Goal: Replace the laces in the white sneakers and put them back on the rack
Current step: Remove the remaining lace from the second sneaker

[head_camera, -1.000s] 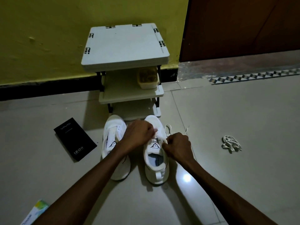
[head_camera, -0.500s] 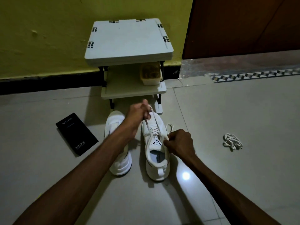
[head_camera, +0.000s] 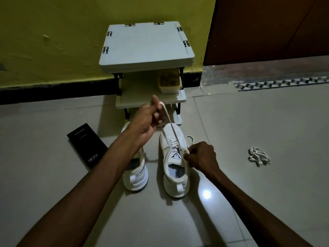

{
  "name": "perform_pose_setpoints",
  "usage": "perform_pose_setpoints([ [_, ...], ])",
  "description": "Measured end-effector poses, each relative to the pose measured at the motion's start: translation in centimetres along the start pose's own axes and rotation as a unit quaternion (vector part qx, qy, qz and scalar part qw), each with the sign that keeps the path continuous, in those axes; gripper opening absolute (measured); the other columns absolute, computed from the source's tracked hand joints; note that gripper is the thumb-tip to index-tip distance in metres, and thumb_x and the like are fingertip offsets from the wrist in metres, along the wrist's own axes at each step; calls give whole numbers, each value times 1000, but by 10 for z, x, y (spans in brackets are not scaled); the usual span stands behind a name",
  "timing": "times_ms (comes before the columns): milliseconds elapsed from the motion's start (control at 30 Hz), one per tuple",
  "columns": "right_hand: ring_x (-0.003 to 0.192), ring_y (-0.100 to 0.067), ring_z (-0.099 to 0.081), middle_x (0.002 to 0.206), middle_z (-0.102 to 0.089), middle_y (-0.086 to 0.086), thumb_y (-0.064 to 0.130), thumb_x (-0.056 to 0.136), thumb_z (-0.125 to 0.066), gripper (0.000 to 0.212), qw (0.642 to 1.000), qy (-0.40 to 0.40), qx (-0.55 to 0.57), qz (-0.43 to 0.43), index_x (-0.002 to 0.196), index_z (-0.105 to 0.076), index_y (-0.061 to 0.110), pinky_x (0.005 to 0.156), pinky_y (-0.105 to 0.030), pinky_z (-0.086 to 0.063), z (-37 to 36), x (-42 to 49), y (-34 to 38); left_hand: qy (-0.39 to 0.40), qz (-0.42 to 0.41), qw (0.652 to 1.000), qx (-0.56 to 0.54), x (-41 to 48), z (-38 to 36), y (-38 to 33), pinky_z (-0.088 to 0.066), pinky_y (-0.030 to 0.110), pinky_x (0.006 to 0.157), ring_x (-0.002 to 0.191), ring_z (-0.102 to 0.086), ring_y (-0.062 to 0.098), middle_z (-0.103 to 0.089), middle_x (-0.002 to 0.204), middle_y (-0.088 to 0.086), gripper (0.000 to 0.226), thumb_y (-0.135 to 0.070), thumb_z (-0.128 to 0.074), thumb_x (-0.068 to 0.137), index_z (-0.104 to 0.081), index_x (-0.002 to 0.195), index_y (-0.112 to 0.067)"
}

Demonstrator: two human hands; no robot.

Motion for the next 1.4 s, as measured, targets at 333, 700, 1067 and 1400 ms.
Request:
perform_pose_setpoints([
  [333,60,-27,-69,59,-68,-13,14,72,-71,13,1000,0,-8,12,61,-70,6,66,-44,-59,2,-2,2,80,-47,942,324,0,11,26,-45,15,61,67,-57,1,-67,91,-7,21,-28,-59,96,-70,112,-20],
  [700,59,-28,-68,60,-68,-13,22,73,-71,19,1000,-7,-13,21,62,-70,7,66,-44,-59,3,-5,3,-60,-77,852,515,-4,0,81,-52,26,70,80,-66,16,-74,87,2,10,-16,-67,83,-77,84,-17],
  [1067,60,-24,-67,61,-67,-11,22,75,-70,16,998,5,-51,47,66,-69,8,62,-41,-57,1,-3,3,-40,-13,805,592,0,17,40,-37,39,106,131,-41,27,-43,143,9,61,-39,-64,91,-39,143,-20],
  [1400,68,-22,-64,71,-65,-3,46,81,-66,32,974,7,-219,59,79,-70,14,58,-25,-47,3,-15,17,-93,-47,705,701,-41,4,89,-43,37,80,112,-57,32,-59,124,12,71,-48,-58,89,-24,141,-14],
])
Point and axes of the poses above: each hand's wrist, its own x-axis towards the middle knuckle, its own z-axis out of the back of the hand, y = z × x, the point moved 3 cm from there along x, towards the middle knuckle
